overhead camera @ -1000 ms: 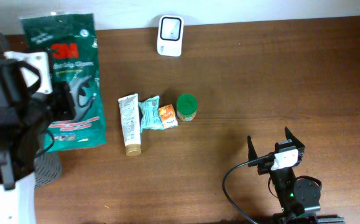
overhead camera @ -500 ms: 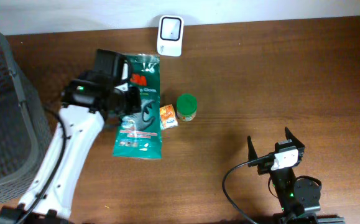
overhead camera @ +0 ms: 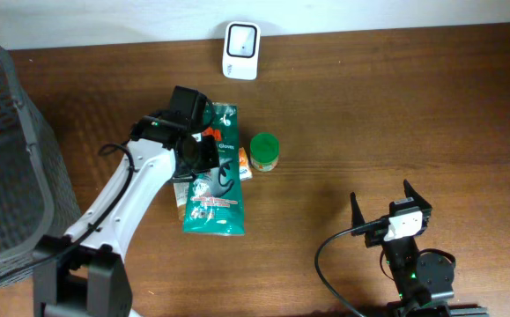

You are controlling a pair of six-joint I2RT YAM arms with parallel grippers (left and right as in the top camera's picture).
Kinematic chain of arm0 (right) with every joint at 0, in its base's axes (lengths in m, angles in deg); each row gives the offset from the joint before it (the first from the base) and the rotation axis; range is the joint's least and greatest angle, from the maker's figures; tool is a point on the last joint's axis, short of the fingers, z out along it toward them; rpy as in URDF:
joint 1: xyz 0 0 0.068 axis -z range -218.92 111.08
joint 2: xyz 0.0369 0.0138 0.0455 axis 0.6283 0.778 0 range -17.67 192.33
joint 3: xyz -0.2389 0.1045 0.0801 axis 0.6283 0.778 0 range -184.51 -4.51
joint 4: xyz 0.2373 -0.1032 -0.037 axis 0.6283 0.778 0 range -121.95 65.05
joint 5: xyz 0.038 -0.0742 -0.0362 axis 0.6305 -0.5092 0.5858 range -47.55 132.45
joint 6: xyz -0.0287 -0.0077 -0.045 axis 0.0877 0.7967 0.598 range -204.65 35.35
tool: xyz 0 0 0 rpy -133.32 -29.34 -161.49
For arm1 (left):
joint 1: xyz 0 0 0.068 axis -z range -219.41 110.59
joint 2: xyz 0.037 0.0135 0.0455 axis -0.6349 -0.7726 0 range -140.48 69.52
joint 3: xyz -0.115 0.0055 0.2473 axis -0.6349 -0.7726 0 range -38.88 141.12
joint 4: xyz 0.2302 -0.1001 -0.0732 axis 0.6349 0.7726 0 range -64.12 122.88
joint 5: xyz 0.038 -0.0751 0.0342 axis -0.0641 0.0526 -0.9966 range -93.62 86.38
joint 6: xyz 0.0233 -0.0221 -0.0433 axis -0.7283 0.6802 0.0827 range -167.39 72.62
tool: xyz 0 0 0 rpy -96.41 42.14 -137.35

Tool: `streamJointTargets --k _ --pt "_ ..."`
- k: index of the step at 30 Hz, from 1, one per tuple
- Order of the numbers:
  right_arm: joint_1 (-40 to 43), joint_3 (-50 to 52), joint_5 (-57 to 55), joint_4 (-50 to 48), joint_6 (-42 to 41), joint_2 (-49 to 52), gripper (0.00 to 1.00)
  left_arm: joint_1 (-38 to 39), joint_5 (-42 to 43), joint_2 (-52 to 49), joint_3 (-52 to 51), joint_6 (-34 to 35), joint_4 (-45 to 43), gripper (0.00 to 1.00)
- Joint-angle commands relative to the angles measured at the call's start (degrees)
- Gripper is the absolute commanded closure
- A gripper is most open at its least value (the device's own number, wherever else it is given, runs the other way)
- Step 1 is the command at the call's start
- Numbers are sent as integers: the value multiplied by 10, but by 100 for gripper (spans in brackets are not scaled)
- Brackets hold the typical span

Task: Scan the item barcode
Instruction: 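Carry the gloves packet out and lay it over the tube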

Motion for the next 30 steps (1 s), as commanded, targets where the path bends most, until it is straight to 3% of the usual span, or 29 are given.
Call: streamJointTargets --k 1,7,12,24,30 --pt "4 5 3 0 -9 -5 2 1 -17 -9 -7 4 -6 64" --pt "4 5 3 0 -9 -5 2 1 -33 -9 -7 -3 -21 58" --pt "4 5 3 0 -9 -5 2 -1 -35 -8 11 -69 -20 57" --pt "4 5 3 0 -9 -5 2 -1 -35 -7 219 -170 150 52" --pt "4 5 3 0 -8 -5 2 -14 -34 -7 258 -188 166 50"
